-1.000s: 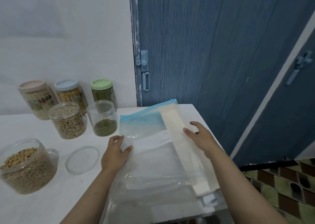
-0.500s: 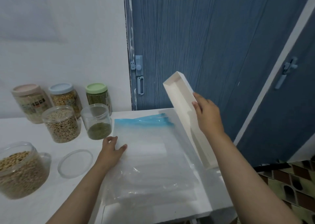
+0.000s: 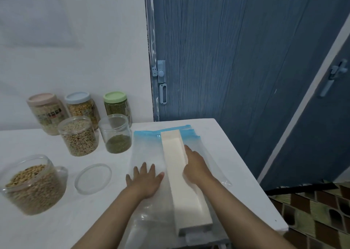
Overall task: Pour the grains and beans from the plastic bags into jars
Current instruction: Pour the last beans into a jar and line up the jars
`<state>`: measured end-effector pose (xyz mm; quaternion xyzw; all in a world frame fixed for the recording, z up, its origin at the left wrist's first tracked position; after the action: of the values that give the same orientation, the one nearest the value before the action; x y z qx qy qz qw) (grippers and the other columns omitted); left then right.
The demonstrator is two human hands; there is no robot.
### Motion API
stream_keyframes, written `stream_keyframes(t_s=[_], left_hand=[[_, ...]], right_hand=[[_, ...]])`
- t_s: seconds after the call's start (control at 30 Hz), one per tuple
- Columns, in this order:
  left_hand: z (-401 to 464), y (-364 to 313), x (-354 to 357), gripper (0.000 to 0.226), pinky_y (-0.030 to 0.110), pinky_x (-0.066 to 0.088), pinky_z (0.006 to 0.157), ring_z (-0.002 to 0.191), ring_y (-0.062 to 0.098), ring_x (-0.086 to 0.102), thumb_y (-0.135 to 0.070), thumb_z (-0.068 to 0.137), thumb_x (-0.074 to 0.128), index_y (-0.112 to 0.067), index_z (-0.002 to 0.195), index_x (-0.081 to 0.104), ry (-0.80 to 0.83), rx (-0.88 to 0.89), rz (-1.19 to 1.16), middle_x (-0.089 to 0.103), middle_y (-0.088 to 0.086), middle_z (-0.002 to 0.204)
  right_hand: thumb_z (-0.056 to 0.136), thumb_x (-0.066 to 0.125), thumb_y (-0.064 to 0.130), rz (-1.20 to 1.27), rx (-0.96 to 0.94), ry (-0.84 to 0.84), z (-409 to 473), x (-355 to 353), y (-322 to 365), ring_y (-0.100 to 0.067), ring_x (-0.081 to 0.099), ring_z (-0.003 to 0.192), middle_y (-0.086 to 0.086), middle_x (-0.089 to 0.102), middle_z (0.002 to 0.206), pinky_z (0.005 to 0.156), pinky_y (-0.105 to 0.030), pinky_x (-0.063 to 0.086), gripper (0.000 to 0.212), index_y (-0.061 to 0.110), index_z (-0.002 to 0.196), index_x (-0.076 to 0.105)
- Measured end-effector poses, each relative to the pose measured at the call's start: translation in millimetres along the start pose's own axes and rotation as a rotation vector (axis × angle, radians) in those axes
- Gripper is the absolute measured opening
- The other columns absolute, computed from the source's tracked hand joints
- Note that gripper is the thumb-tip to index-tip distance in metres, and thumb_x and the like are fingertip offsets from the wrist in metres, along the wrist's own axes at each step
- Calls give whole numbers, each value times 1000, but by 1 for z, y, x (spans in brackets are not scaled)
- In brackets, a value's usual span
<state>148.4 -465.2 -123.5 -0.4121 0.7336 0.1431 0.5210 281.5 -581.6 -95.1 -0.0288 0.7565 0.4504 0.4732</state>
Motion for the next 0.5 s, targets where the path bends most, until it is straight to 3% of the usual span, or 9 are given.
stream_keyframes(t_s=[0.13, 0.27, 0.5], left_hand=[[-4, -2, 21, 64, 55, -7, 121, 151, 32, -17, -55, 104, 12, -26, 158, -6, -124, -12, 23, -17, 4, 165], [-3, -13, 31, 65, 57, -8, 120, 151, 33, -17, -55, 103, 9, -25, 157, -10, -209, -54, 90, -17, 4, 165], [-5, -6, 35, 65, 57, -8, 120, 150, 32, -20, -55, 103, 7, -24, 156, -16, -207, -20, 130, -21, 4, 164]], right_hand=[[95, 40, -3, -60, 9, 0, 4, -1, -15, -26, 46, 125, -9, 44, 132, 90, -19, 34, 73, 24, 159, 15], [94, 44, -1, -120, 52, 24, 19, -8, -19, -26, 44, 132, -7, 43, 142, 106, -26, 35, 80, 26, 160, 9], [93, 49, 3, -162, 51, -9, 22, -5, -19, -26, 48, 127, -6, 47, 142, 103, -30, 41, 80, 25, 160, 10]])
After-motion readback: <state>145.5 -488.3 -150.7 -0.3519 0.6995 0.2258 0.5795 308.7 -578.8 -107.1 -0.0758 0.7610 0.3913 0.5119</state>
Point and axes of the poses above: each hand's wrist, its own z-axis towards the middle knuckle, its own x-axis out of the palm, y = z × x, the point moved 1 cm from there along z, towards the middle knuckle
